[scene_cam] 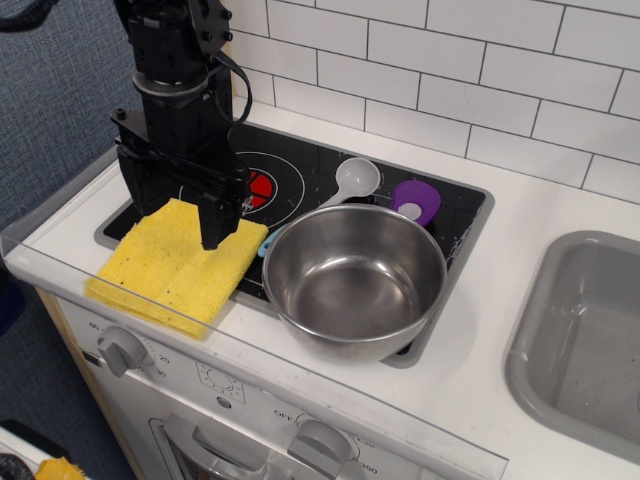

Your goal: Put the purple food on the left hand side of the stove.

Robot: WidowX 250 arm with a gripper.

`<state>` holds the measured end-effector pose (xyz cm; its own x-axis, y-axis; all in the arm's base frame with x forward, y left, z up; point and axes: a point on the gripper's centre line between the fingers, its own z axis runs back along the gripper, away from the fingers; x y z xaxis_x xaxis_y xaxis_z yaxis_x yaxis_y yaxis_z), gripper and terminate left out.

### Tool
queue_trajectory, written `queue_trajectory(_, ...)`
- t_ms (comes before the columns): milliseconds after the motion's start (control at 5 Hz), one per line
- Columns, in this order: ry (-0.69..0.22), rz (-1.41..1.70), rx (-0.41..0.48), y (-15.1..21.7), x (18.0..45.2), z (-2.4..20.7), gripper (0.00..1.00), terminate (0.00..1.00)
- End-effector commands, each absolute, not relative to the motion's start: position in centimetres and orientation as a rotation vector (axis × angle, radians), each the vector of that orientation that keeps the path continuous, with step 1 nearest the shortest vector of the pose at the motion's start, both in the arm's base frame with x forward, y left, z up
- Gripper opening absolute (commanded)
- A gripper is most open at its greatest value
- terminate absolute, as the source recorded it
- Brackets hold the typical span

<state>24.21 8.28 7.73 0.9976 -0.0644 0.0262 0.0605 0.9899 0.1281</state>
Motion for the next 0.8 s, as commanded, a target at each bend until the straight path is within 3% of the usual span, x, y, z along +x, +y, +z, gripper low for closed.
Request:
queue_trajectory(0,-0.030,-0.063,0.128,8.3,24.2,7.7,1.00,0.00)
queue_trajectory(400,-0.084,-0.007,0.099,10.8,26.4,8.8,1.00,0.00)
queue_trajectory(600,-0.128,-0.017,0.078,9.6,29.4,9.5,1.00,0.00)
